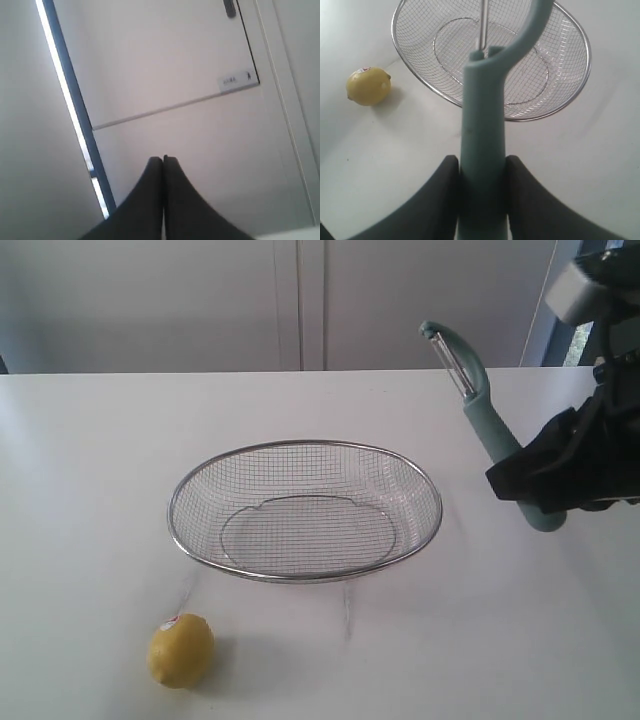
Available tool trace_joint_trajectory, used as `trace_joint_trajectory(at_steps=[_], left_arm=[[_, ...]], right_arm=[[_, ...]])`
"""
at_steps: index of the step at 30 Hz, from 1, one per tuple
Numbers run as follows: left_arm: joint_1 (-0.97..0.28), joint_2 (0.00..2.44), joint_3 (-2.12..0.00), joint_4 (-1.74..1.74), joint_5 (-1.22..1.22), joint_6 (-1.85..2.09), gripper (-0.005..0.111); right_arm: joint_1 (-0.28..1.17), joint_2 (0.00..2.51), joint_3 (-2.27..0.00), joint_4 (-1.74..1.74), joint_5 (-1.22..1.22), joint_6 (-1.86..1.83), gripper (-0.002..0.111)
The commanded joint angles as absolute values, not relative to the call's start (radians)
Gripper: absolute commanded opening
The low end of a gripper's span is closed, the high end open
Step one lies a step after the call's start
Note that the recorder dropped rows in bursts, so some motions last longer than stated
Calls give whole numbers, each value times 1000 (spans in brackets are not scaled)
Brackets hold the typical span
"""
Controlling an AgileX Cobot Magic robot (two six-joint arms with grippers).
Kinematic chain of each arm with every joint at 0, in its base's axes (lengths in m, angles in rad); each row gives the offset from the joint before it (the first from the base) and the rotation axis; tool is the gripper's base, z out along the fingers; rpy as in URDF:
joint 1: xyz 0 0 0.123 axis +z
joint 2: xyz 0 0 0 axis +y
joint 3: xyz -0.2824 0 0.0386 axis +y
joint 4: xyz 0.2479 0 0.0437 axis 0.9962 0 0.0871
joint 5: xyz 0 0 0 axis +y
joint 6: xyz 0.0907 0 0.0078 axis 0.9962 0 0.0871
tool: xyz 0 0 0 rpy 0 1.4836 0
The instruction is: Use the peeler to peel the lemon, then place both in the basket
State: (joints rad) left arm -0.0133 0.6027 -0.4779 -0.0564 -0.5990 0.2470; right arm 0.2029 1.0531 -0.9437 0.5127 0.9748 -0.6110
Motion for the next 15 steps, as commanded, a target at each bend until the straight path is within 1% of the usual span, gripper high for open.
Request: trace_joint_trajectory(at_steps=[1,6,15], left_arm=[[-12,778,-592,-63,-375,273,0],[-12,937,-714,-63,-139,299,0],[-12,1118,-938,-29,266,318,0]], right_arm=[[201,1045,-938,516,930,-563,1],[201,1045,-938,498,915,-535,1],[201,1045,-938,489,912,-533,1]])
